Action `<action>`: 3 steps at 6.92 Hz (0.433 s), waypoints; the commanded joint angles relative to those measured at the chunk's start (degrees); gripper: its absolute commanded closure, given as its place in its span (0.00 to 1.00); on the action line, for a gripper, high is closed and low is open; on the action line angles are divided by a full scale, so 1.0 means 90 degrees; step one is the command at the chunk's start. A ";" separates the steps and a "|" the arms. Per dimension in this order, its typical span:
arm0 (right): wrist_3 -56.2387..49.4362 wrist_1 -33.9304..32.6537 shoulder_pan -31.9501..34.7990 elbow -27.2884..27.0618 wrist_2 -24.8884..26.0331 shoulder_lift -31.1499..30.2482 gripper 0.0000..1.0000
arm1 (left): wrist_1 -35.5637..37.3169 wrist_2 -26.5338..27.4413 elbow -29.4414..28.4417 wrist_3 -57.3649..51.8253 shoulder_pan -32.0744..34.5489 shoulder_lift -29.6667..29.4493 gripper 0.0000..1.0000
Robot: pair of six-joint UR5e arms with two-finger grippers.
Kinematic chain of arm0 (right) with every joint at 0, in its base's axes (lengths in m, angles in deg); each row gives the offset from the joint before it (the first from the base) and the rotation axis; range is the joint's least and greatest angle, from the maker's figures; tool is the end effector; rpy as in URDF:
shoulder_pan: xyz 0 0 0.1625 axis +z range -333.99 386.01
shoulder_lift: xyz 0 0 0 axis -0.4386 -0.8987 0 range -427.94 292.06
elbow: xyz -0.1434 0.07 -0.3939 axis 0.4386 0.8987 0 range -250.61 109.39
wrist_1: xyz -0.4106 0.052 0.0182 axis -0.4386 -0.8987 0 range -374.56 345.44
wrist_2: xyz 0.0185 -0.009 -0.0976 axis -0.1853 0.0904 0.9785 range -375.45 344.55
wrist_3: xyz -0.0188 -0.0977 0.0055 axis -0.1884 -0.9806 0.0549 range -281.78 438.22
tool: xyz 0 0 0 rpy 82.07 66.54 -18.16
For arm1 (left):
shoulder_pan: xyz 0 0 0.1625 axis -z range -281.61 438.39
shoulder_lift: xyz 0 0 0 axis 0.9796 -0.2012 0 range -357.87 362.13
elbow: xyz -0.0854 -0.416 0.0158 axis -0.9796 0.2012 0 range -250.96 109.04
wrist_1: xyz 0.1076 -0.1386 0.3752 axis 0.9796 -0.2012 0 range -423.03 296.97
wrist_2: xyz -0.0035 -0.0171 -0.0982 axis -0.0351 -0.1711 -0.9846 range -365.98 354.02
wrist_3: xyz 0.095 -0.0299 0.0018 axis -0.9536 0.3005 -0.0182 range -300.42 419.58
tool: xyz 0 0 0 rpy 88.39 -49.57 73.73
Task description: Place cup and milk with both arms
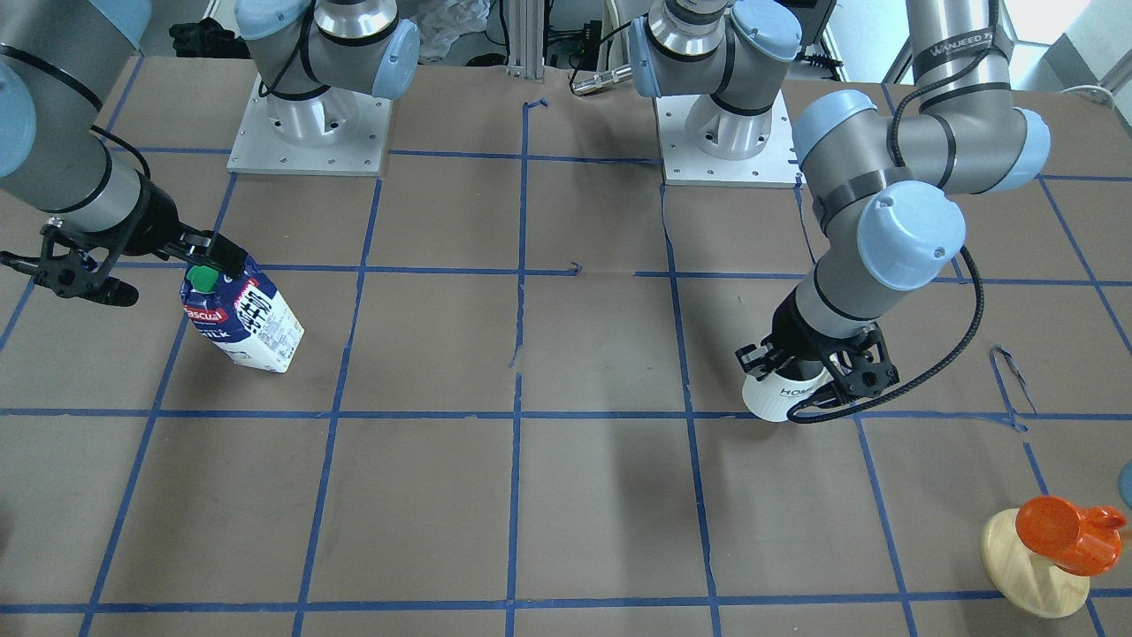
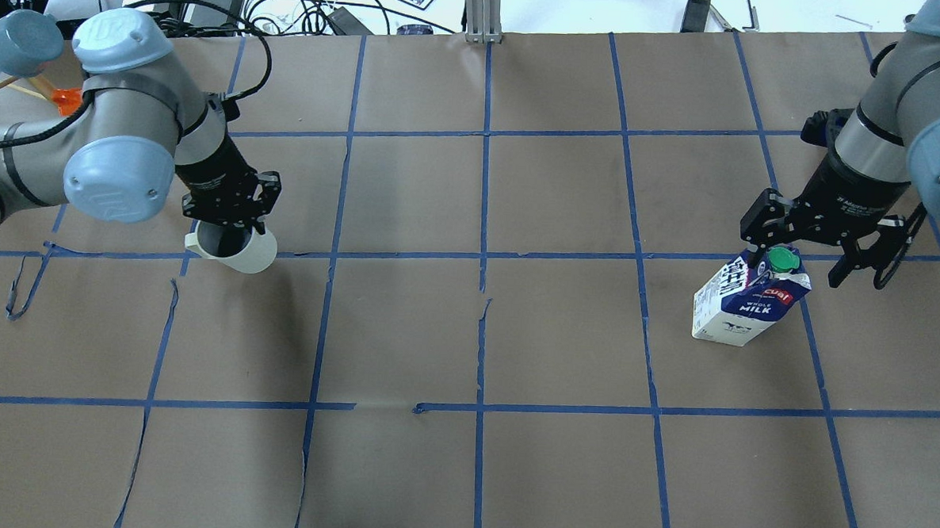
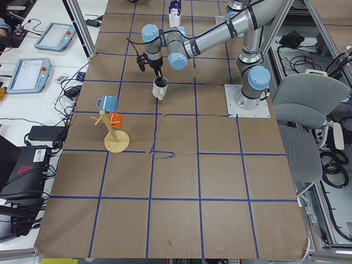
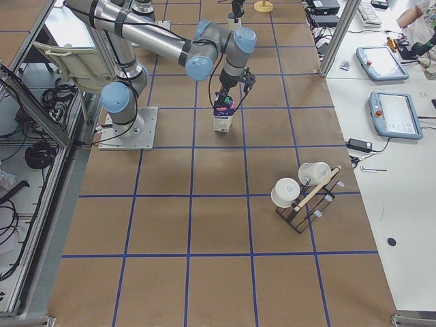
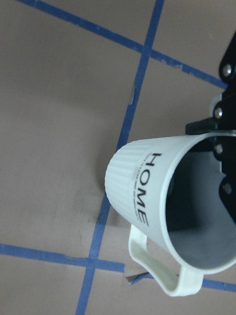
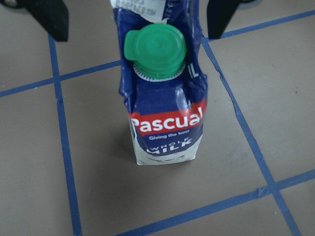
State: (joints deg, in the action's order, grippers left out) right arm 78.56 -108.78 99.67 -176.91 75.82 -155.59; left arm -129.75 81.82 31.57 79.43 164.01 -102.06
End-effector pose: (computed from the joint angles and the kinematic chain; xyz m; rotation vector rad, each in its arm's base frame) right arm -0.0039 -0.4791 0.3403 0.4460 3.0713 0.3940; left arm -0.0949 -0.5570 0.2928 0.6543 -3.0403 -0.1007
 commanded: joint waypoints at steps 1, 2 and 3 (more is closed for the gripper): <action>-0.0037 -0.0387 -0.0030 -0.0083 -0.0006 0.0177 0.00 | -0.0029 -0.0524 -0.0550 0.1958 0.0711 -0.0296 1.00; -0.0019 -0.0507 -0.0030 -0.0073 -0.0044 0.0227 0.08 | 0.0039 -0.0904 -0.0949 0.2332 0.0857 -0.0637 1.00; 0.0020 -0.0508 -0.0030 -0.0063 -0.0064 0.0227 0.15 | -0.0038 -0.0975 -0.1717 0.2887 0.1178 -0.1075 1.00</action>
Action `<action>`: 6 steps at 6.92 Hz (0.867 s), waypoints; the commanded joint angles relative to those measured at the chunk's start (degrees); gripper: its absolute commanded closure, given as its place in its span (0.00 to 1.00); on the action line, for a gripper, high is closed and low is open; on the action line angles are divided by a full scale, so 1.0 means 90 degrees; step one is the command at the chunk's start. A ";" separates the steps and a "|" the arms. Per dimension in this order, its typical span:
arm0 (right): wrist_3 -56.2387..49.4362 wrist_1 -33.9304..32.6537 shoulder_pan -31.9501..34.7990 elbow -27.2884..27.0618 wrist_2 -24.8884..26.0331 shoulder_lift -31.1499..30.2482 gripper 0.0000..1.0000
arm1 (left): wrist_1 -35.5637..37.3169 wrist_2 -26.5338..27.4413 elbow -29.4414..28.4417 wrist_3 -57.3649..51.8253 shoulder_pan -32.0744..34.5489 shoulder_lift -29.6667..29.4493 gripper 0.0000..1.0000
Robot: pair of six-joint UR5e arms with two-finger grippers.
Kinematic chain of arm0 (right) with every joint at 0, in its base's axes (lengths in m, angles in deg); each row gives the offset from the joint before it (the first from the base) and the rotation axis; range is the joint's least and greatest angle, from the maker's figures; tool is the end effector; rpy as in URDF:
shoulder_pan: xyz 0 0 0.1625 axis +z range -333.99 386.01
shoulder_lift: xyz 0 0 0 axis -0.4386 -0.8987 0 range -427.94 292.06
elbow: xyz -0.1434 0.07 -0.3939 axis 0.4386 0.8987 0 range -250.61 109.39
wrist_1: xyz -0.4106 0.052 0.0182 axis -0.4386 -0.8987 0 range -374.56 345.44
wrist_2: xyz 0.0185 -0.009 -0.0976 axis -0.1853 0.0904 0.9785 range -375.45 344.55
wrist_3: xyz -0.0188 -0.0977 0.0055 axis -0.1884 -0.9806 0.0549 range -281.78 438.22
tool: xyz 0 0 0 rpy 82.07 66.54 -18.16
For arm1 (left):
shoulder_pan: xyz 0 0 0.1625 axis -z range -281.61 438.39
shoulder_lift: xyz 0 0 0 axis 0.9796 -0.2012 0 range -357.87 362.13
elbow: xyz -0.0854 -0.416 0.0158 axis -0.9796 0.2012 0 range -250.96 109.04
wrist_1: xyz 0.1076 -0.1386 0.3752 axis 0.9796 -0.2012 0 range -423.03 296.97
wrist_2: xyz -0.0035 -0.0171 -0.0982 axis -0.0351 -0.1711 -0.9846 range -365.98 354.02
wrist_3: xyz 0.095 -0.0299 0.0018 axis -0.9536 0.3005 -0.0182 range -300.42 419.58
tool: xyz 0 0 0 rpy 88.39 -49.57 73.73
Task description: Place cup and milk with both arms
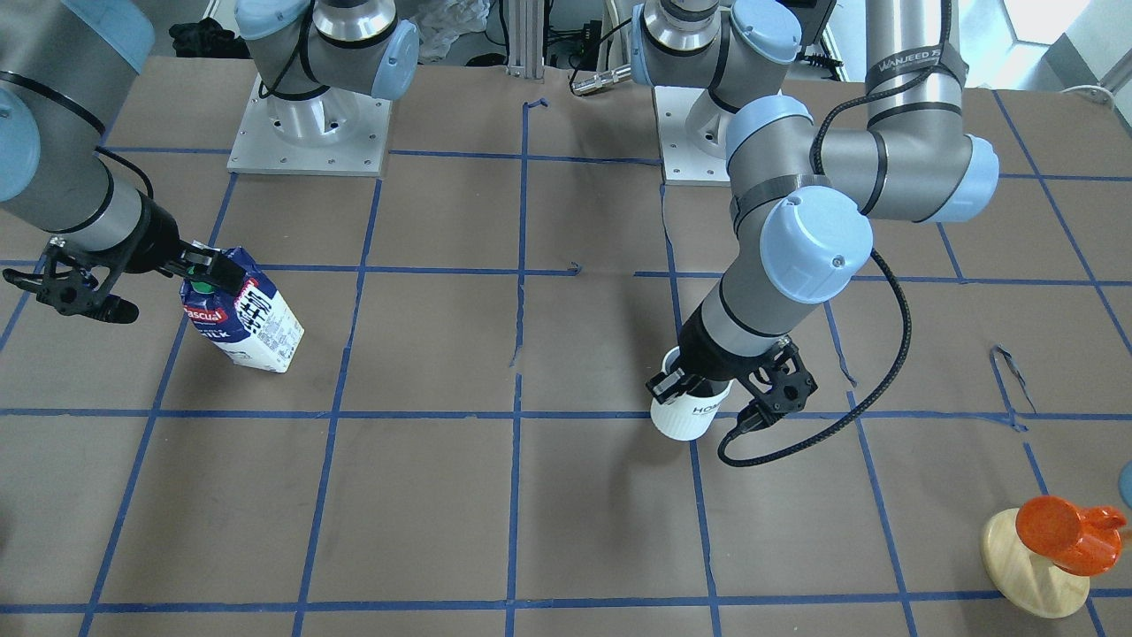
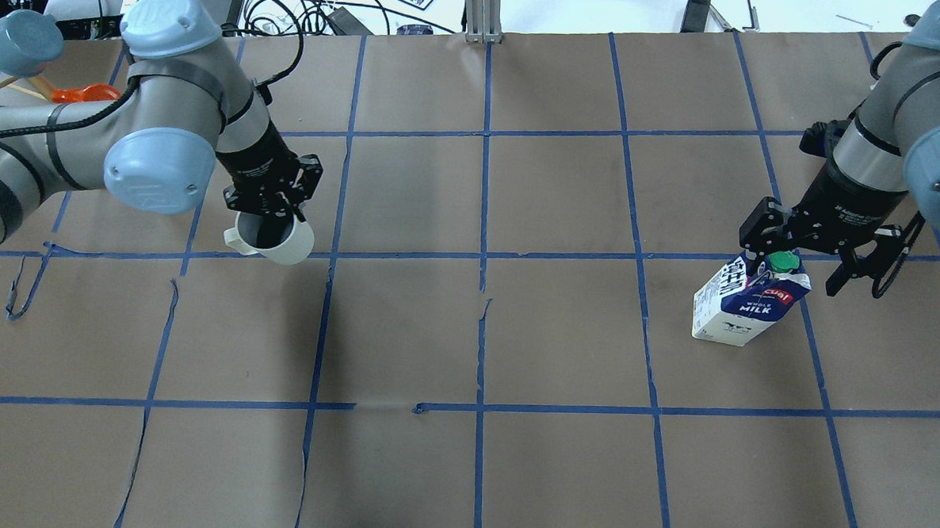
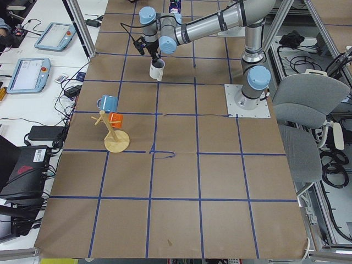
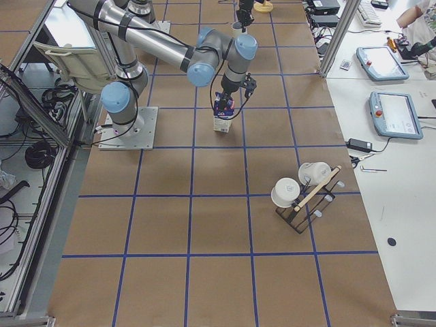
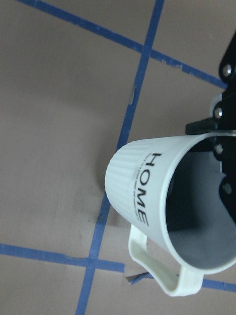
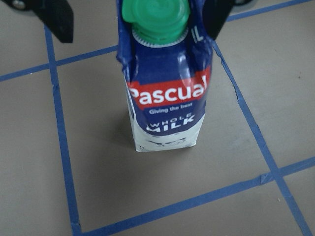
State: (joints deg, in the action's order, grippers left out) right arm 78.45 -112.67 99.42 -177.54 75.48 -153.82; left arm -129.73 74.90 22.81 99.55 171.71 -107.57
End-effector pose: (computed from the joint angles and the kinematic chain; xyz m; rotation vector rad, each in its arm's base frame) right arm -0.0084 -0.4894 0.3260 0.4515 3.0726 0.3524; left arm -0.1838 -0.5928 0.3078 0.9413 -2.8414 -0.0923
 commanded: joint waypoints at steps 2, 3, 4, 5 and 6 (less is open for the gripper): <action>0.0052 -0.0026 -0.0002 0.0016 -0.0055 0.0020 0.22 | -0.0118 -0.0130 -0.2112 0.1639 0.0890 -0.1420 1.00; 0.0061 0.0003 -0.0002 0.0055 -0.0055 0.0011 0.22 | -0.0079 -0.0139 -0.2495 0.2233 0.1008 -0.1782 1.00; 0.0129 0.0032 -0.0002 0.0065 -0.0200 -0.0018 0.22 | -0.0079 -0.0110 -0.2770 0.2423 0.1241 -0.2066 1.00; 0.0149 0.0033 -0.0002 0.0075 -0.0298 -0.0019 0.22 | -0.0079 -0.0110 -0.2850 0.2637 0.1379 -0.2234 1.00; 0.0149 0.0023 -0.0002 0.0075 -0.0299 -0.0009 0.35 | -0.0079 -0.0119 -0.2860 0.2659 0.1380 -0.2351 1.00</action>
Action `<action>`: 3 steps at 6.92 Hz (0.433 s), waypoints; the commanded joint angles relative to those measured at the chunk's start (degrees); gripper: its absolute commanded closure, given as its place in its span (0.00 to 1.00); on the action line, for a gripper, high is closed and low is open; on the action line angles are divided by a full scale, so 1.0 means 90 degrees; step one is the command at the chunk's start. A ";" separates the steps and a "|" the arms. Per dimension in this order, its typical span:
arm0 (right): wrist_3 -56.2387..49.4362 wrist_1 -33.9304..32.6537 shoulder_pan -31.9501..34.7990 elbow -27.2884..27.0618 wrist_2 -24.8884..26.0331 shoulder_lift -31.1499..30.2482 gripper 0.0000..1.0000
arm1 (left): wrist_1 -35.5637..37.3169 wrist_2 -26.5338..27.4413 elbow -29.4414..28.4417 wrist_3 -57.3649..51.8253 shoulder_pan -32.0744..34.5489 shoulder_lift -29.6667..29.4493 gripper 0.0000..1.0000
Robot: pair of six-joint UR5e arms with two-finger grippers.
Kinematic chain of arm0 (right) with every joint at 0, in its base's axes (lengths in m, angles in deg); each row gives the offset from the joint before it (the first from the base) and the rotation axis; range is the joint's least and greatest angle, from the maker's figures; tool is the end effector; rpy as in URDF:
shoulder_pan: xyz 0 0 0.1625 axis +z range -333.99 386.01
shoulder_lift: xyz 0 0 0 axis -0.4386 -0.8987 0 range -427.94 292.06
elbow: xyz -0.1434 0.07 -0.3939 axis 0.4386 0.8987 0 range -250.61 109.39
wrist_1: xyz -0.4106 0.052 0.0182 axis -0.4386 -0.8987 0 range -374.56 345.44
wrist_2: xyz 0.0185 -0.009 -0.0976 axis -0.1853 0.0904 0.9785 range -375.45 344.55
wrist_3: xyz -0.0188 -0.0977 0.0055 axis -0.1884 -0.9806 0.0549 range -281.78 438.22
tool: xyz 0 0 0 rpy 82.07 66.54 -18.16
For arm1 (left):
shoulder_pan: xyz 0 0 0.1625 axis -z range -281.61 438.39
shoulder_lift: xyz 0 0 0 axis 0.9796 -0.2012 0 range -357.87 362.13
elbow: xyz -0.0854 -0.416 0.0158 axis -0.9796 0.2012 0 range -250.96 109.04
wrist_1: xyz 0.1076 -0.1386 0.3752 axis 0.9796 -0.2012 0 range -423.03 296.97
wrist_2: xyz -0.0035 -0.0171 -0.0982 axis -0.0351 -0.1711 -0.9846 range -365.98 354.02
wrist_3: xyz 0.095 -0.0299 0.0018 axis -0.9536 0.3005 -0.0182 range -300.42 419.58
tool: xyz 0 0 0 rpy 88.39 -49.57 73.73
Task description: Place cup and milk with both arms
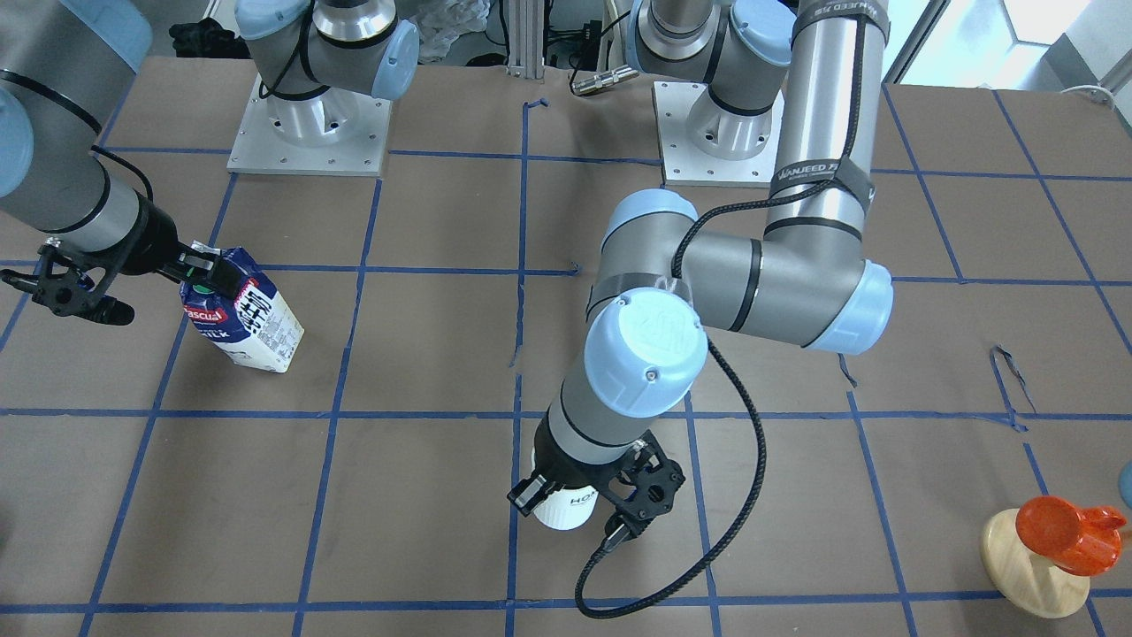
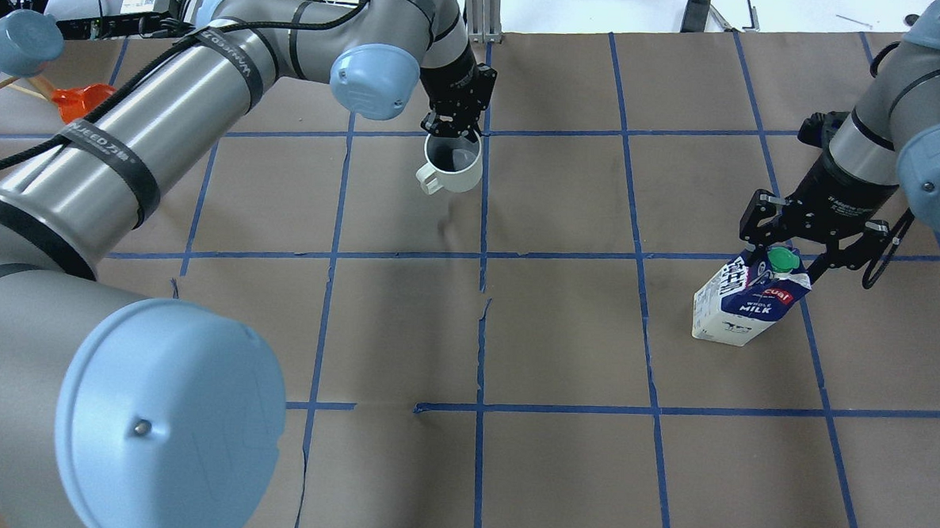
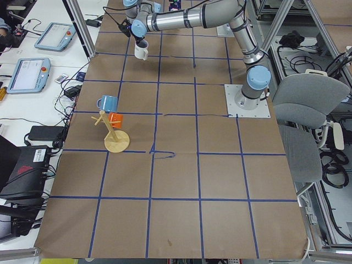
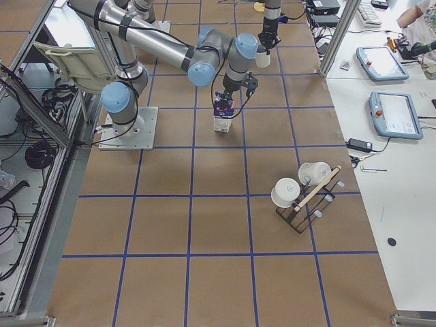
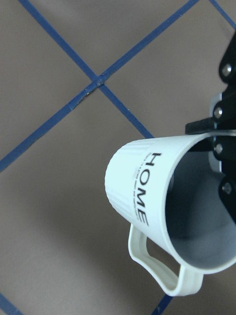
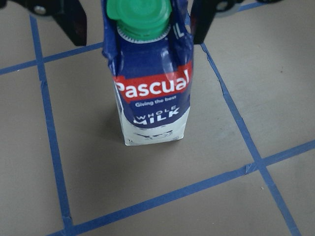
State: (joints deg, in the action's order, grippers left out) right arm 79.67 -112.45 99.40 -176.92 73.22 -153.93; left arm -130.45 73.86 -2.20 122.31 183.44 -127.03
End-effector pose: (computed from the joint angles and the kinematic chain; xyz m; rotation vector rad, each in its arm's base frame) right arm -0.0054 -0.4925 0.3314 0.4862 3.0341 0.3272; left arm -0.3402 -0.6841 0.2817 1.1831 -2.7043 -0.0714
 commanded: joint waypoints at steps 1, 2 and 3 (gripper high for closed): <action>0.0014 -0.0003 0.0000 -0.0003 -0.0038 0.0022 0.56 | 0.0011 -0.0033 -0.0082 0.0159 0.0086 -0.0220 1.00; 0.0014 0.0007 0.0000 0.0025 -0.0019 0.0022 0.76 | 0.0020 -0.0110 -0.0082 0.0178 0.0125 -0.0268 1.00; 0.0014 0.0007 0.0000 0.0055 -0.0028 0.0003 0.81 | 0.0021 -0.0121 -0.0082 0.0179 0.0173 -0.0288 1.00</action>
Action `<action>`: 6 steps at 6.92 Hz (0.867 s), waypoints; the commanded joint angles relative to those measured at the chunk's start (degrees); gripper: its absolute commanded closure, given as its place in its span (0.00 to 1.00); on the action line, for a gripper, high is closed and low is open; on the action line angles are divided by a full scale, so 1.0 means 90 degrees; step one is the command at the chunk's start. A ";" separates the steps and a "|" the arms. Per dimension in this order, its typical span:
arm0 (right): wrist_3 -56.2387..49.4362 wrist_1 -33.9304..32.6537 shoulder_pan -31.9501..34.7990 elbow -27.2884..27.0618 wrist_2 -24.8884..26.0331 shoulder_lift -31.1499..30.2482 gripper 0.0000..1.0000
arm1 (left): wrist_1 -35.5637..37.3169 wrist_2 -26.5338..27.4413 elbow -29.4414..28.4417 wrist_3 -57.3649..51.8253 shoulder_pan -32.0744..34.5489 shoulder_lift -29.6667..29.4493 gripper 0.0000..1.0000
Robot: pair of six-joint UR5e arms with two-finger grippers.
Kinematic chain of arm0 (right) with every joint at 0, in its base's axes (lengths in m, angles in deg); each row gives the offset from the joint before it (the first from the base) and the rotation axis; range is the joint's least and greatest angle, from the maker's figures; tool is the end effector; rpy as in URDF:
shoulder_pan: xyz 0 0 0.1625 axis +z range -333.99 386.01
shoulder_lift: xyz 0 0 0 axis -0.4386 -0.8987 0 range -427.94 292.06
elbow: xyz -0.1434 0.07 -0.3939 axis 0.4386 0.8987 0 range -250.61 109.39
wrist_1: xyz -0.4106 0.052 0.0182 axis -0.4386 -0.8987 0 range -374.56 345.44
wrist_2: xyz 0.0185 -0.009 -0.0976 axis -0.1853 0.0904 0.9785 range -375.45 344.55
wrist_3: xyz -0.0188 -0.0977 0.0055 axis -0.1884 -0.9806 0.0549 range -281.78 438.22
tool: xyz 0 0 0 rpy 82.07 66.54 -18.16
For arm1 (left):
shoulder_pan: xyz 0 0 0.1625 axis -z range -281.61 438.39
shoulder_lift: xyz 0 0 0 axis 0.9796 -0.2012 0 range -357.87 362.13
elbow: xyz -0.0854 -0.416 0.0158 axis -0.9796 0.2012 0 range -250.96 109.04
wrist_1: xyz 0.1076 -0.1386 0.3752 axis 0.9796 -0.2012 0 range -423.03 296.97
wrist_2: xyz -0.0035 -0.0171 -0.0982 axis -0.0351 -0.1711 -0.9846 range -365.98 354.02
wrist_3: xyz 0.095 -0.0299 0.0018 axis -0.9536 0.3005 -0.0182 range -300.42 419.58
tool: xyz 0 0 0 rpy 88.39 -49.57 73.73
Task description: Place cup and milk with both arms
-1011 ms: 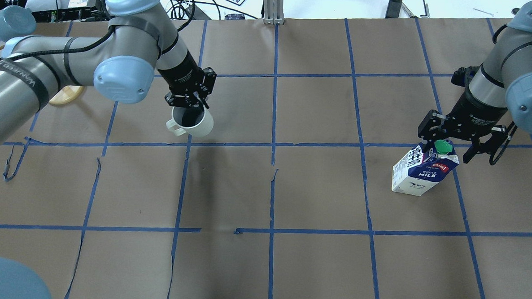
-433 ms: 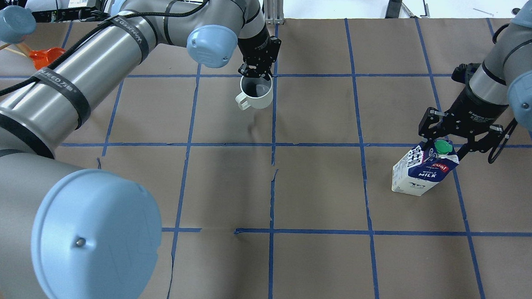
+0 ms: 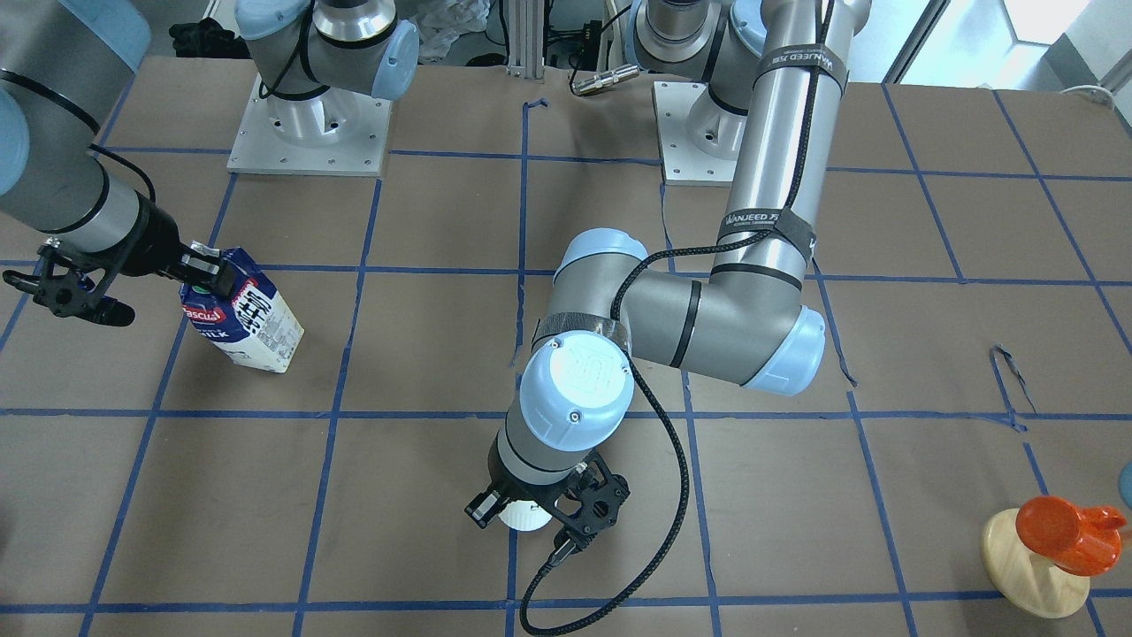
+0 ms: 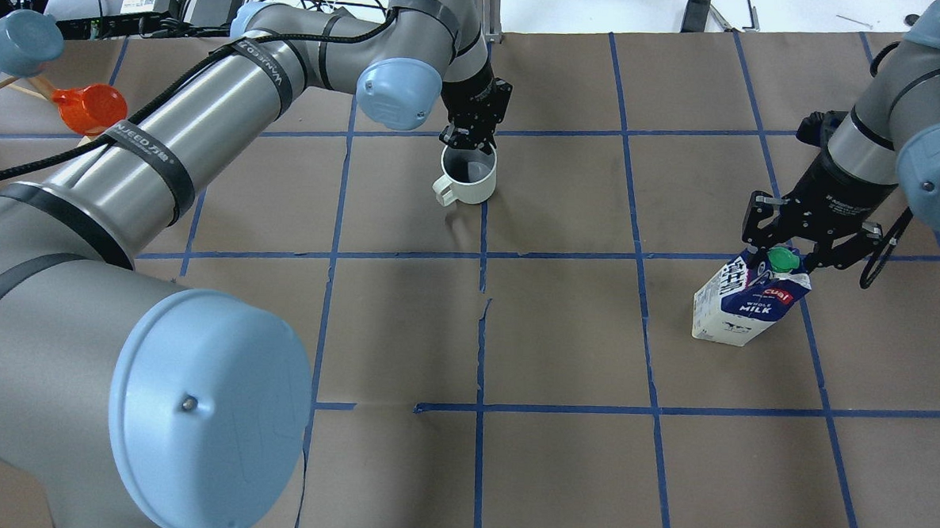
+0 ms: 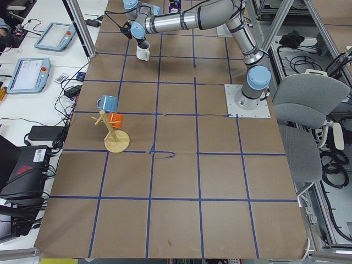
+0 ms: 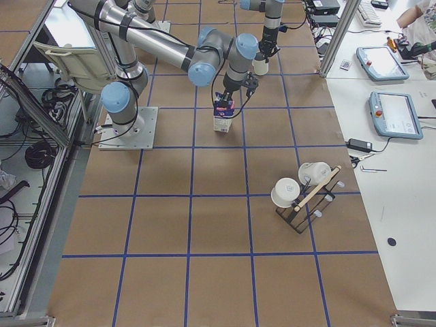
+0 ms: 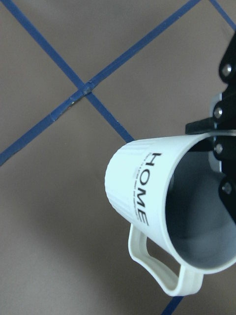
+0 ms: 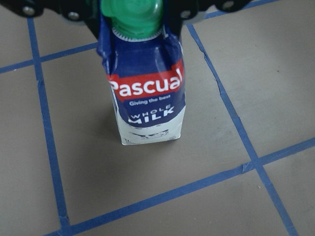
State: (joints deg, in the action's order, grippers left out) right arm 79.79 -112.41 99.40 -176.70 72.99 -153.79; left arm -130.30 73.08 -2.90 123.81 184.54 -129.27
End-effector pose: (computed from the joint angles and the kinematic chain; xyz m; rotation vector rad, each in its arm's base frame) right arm -0.0054 -0.4939 0.3319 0.4895 3.0301 0.3250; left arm -0.3565 -0.6838 0.2587 1.1969 -2.7035 -0.1184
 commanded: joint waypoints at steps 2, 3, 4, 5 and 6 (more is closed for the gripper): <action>0.0010 0.0254 0.0029 0.0418 -0.0041 -0.0032 0.81 | 0.0062 -0.0015 -0.0004 0.0013 0.0052 -0.0068 0.12; 0.0001 0.0402 0.0068 0.0750 -0.0061 0.0026 0.80 | 0.0053 -0.0024 -0.0023 0.0013 0.0052 -0.0001 0.00; 0.0001 0.0403 0.0117 0.0908 -0.0187 0.0133 0.79 | 0.0053 -0.0024 -0.0178 -0.0007 0.0052 0.0019 0.00; 0.0001 0.0403 0.0223 0.1045 -0.0294 0.0231 0.79 | 0.0014 -0.0005 -0.0383 -0.0036 0.0023 0.0116 0.00; 0.0001 0.0394 0.0495 0.1346 -0.0286 0.0396 0.77 | -0.0412 0.0024 -0.0452 -0.0104 -0.0132 0.0310 0.00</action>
State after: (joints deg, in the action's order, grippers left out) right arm 79.80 -108.88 101.52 -167.46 70.83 -151.84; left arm -130.89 73.03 -5.70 123.46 184.53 -128.19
